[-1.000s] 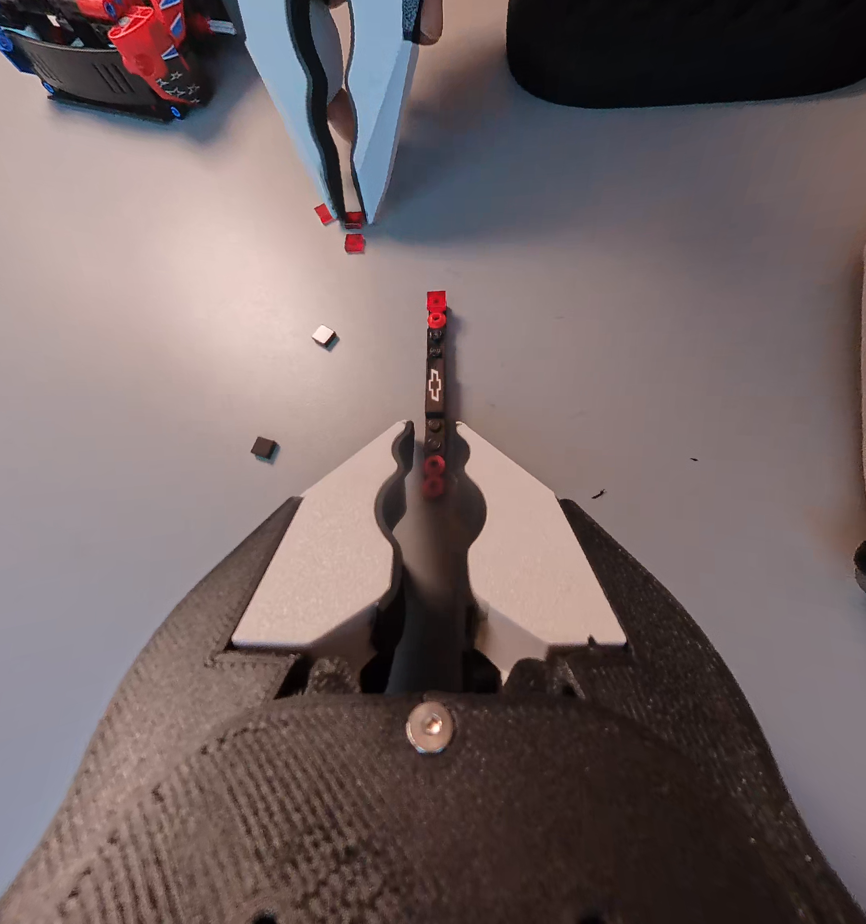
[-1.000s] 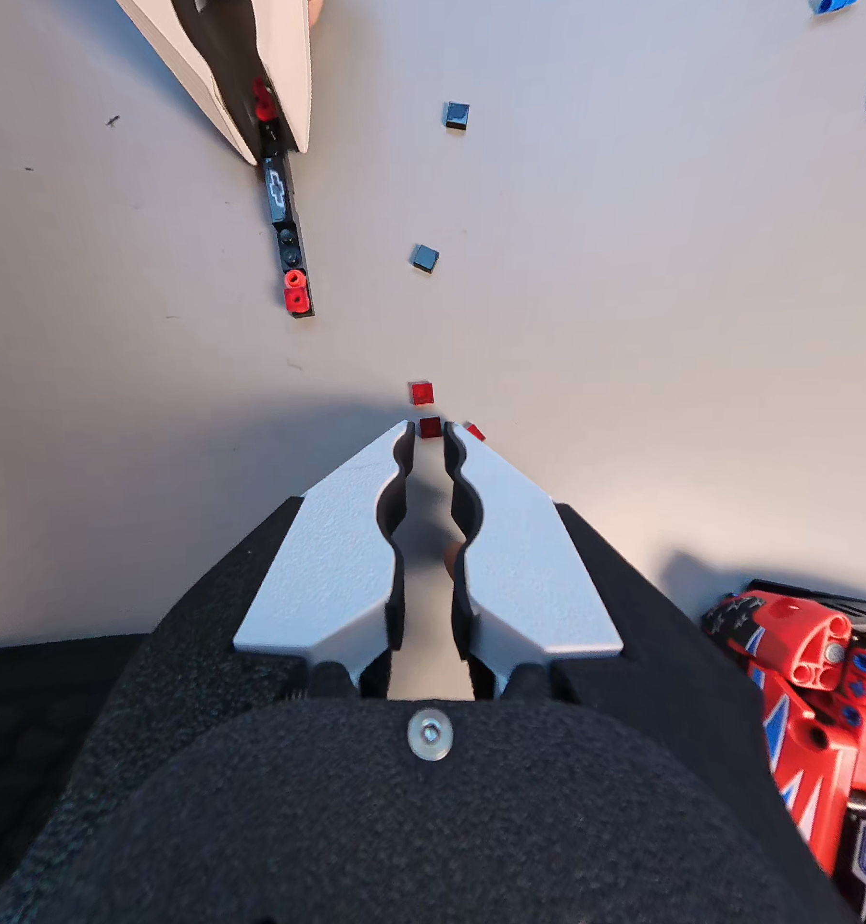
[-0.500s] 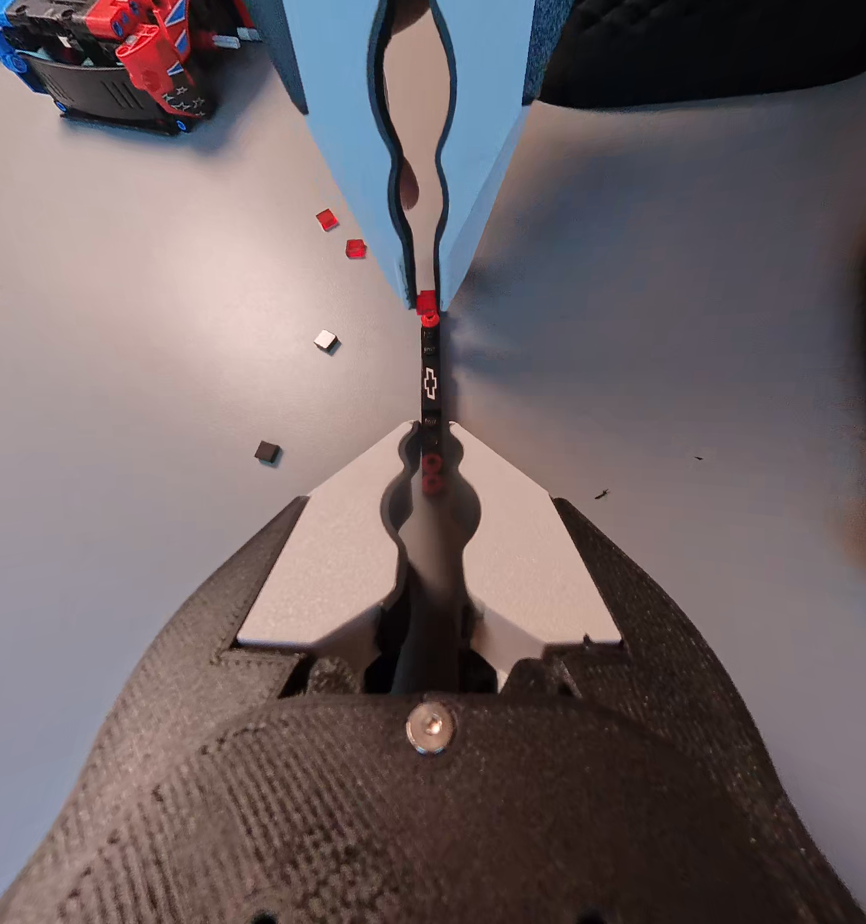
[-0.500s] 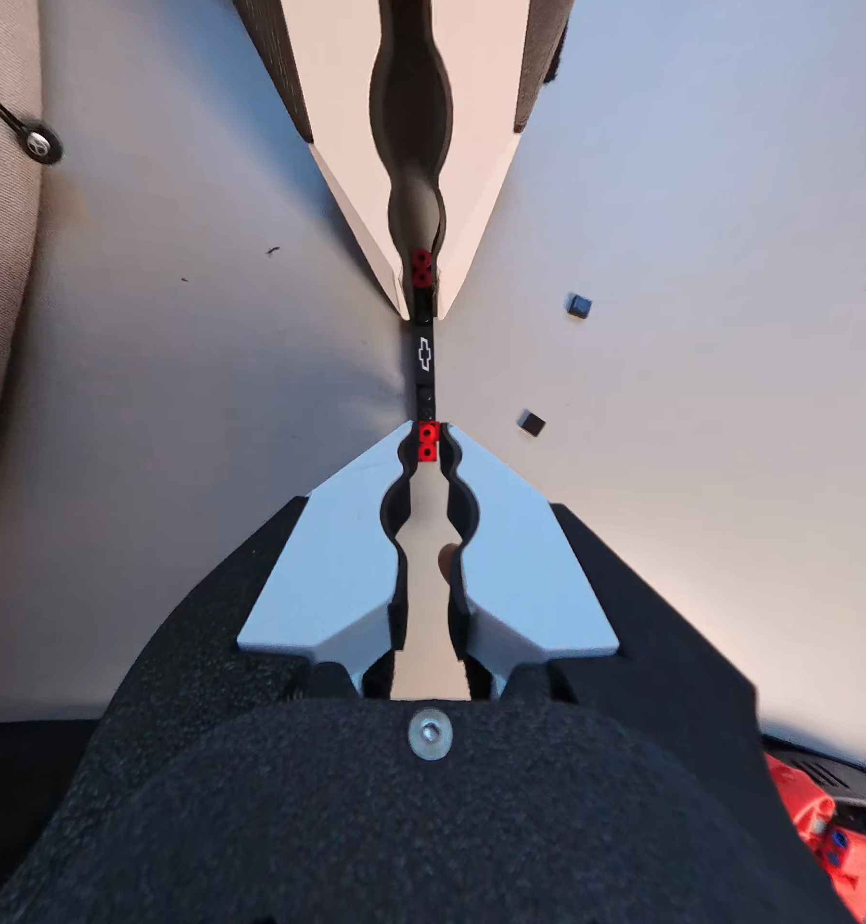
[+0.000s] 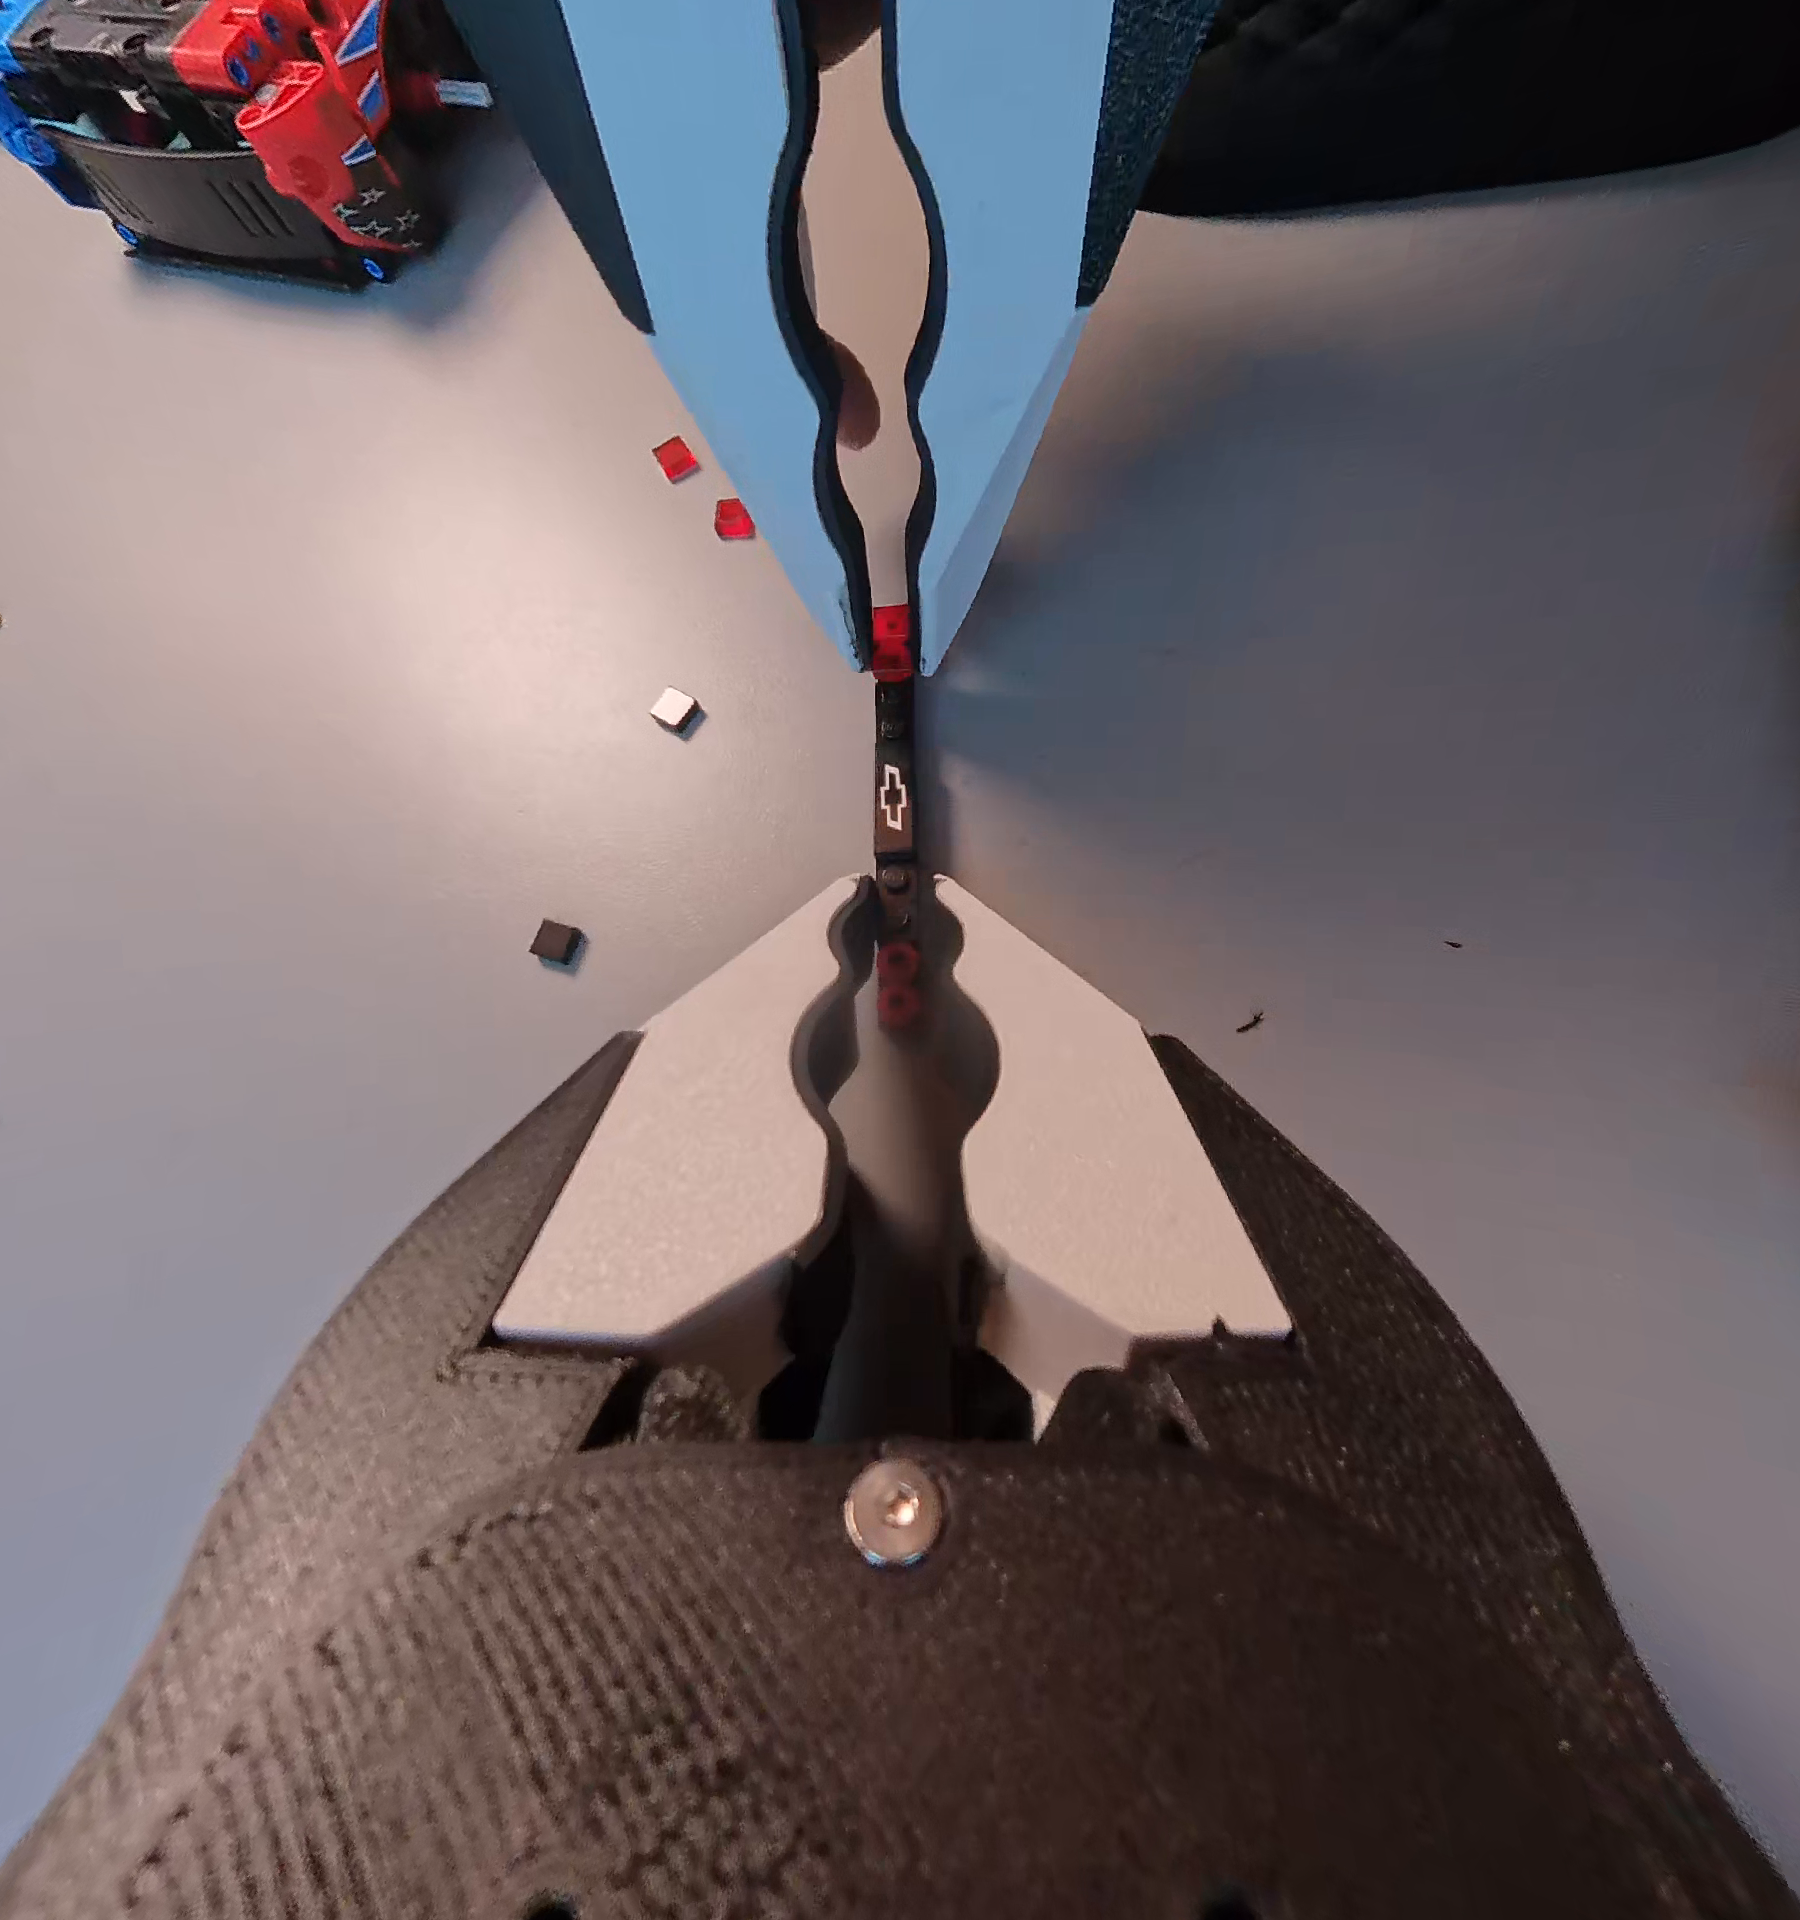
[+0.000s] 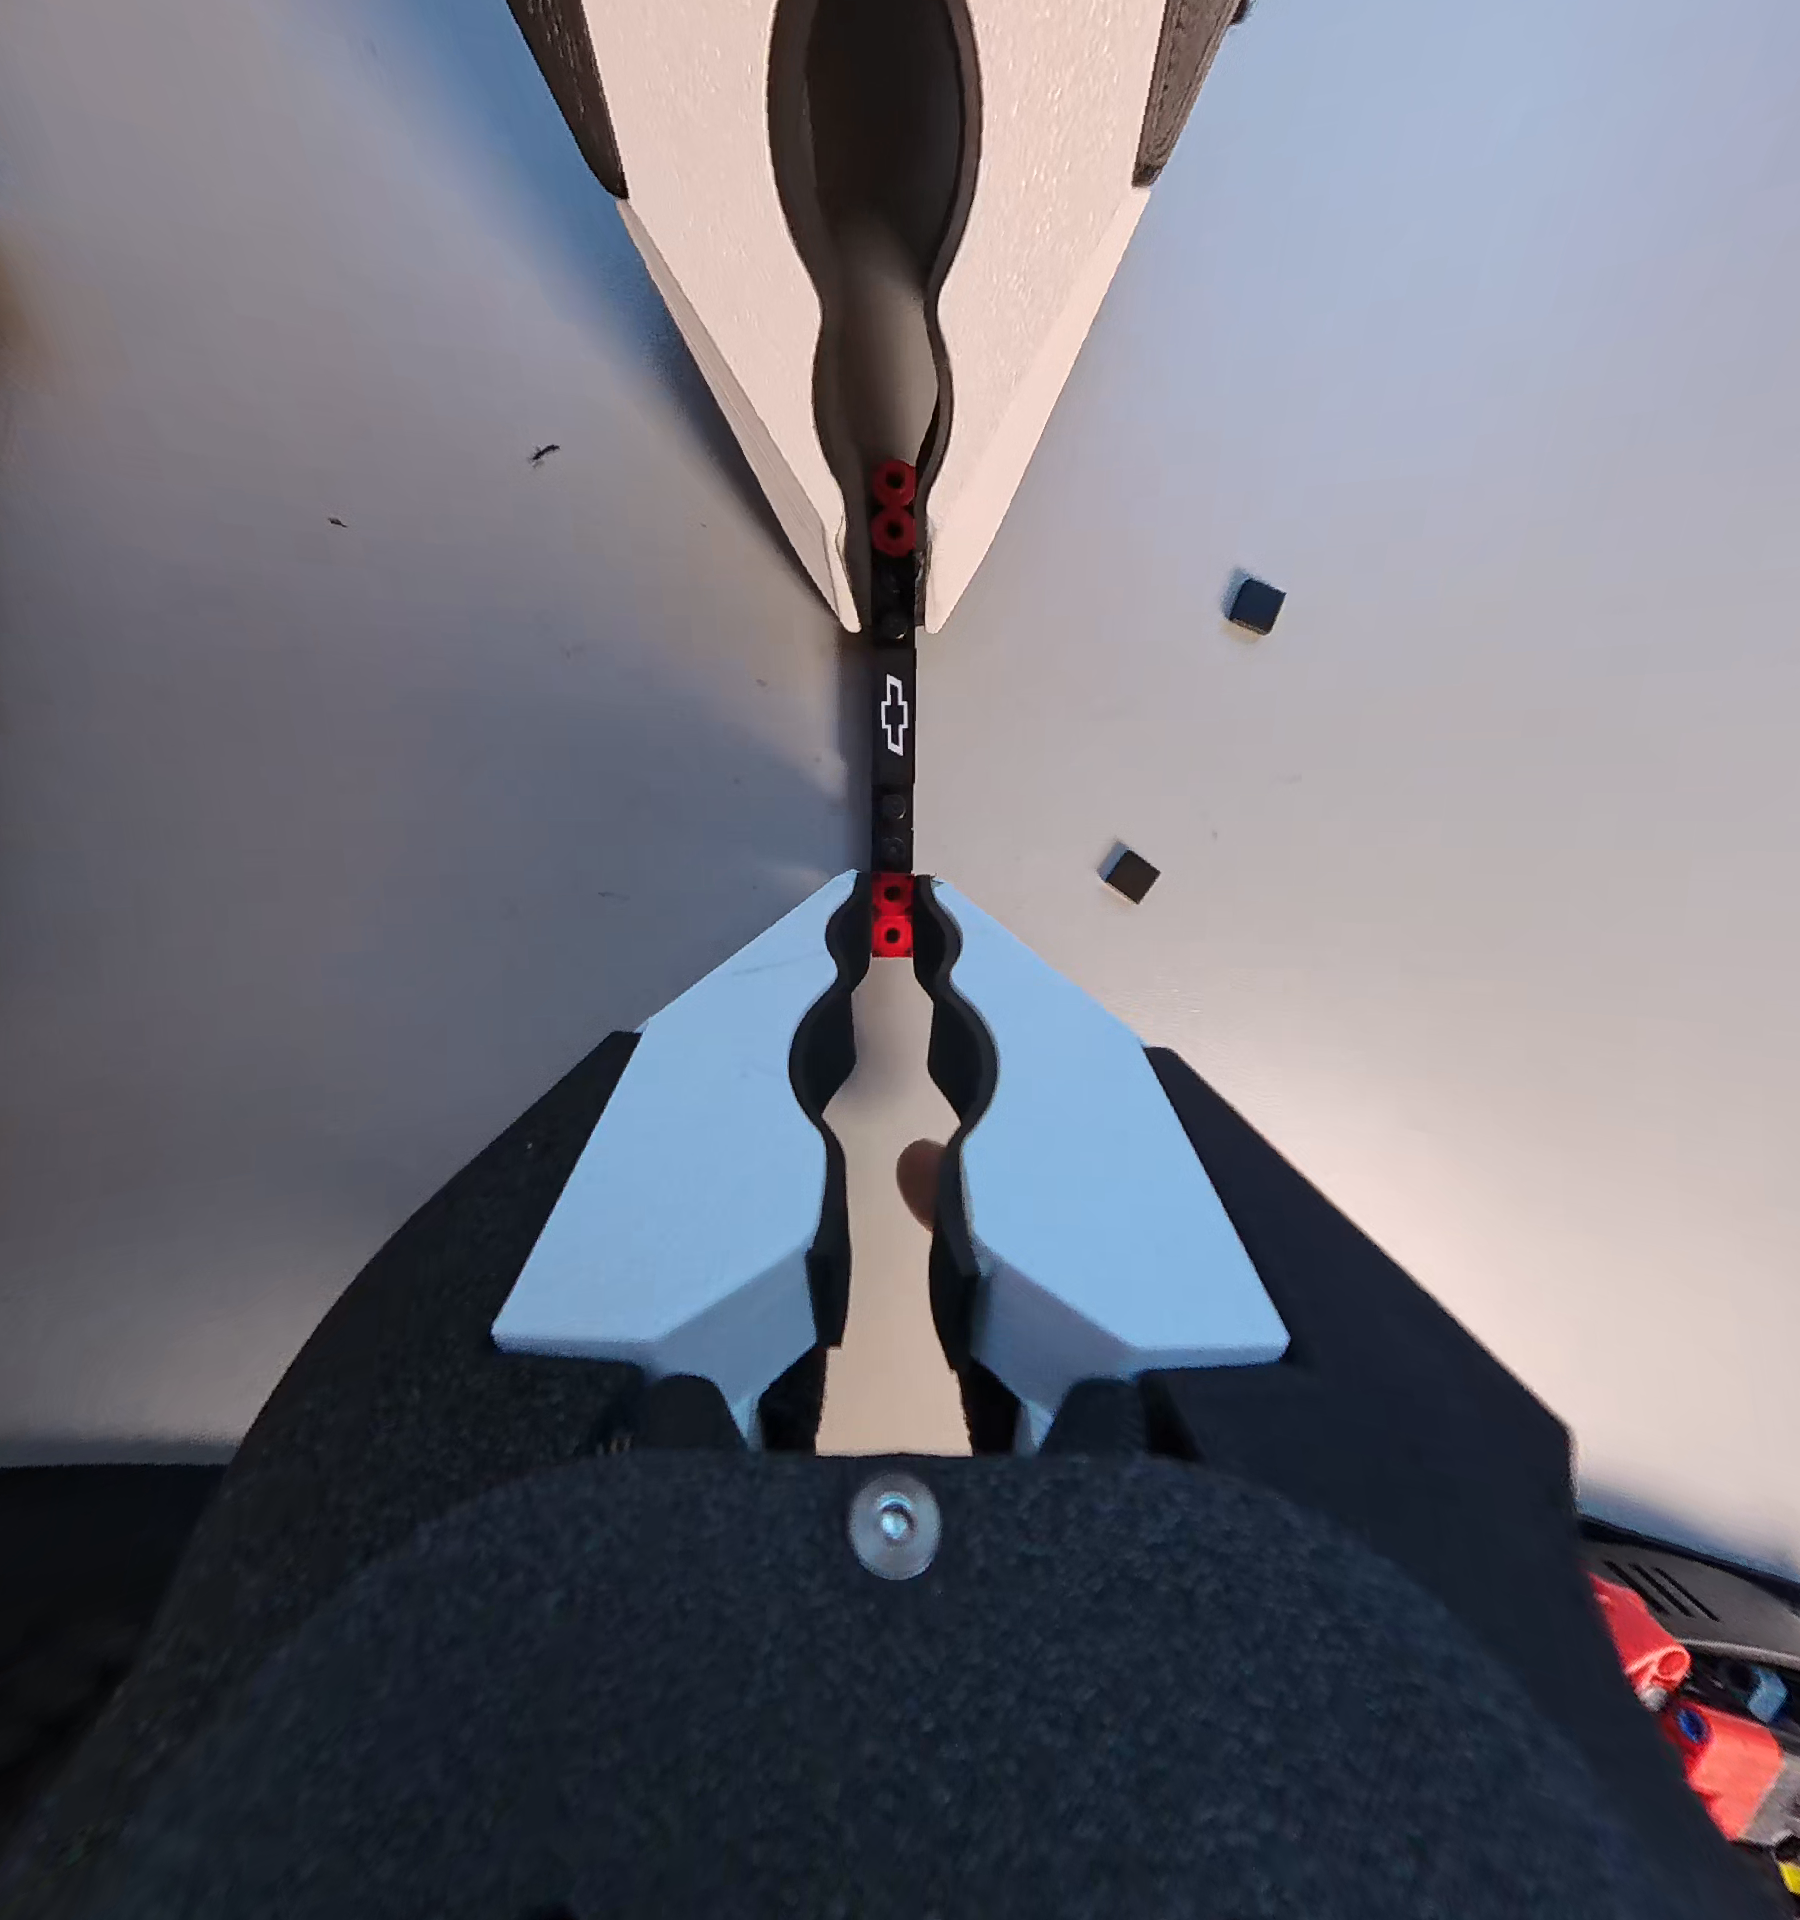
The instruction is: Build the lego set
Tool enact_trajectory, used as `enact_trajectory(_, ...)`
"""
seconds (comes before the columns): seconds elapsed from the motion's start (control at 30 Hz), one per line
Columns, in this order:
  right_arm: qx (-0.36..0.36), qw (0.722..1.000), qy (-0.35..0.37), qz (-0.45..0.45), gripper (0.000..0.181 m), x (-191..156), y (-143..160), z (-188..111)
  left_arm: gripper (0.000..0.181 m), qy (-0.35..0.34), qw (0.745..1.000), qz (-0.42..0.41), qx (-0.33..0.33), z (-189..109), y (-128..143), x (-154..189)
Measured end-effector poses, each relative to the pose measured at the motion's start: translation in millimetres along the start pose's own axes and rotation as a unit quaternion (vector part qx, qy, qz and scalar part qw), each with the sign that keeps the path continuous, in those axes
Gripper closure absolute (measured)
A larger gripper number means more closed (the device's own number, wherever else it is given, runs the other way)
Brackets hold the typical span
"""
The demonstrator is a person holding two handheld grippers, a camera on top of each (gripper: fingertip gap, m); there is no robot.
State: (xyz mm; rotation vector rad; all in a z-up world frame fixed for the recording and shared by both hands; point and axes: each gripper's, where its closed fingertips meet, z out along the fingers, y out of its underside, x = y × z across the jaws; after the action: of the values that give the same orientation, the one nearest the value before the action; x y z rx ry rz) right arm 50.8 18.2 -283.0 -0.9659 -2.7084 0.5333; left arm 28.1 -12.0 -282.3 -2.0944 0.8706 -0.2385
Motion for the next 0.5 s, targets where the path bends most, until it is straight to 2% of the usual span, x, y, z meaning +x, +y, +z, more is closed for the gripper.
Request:
enact_trajectory(0.23,-0.026,1.000,-0.005,-0.011,0.176,-0.6,0.4,1.4,0.175,-0.002,1.000,0.007,-0.002,0.4,0.1,-0.1)
enact_trajectory(0.37,-0.001,1.000,-0.004,0.020,0.176,-0.9,-0.8,5.6,0.175,-0.003,1.000,0.009,-0.004,0.1,0.3,-0.1)
enact_trajectory(0.4,0.006,1.000,-0.008,0.026,0.173,-2.6,0.7,4.7,0.175,-0.003,1.000,0.010,-0.006,0.1,0.3,-0.1)
enact_trajectory(0.43,0.017,0.999,-0.019,0.042,0.152,-5.1,0.8,1.6,0.175,-0.002,1.000,0.009,-0.007,0.2,0.2,0.0)
enact_trajectory(0.47,0.044,0.997,-0.022,0.063,0.143,-2.8,-3.3,-6.0,0.175,-0.002,1.000,0.010,-0.008,0.4,0.1,0.1)
enact_trajectory(0.5,0.076,0.994,-0.014,0.082,0.141,3.7,-7.4,-16.8,0.175,-0.001,1.000,0.010,-0.009,0.6,0.0,0.1)
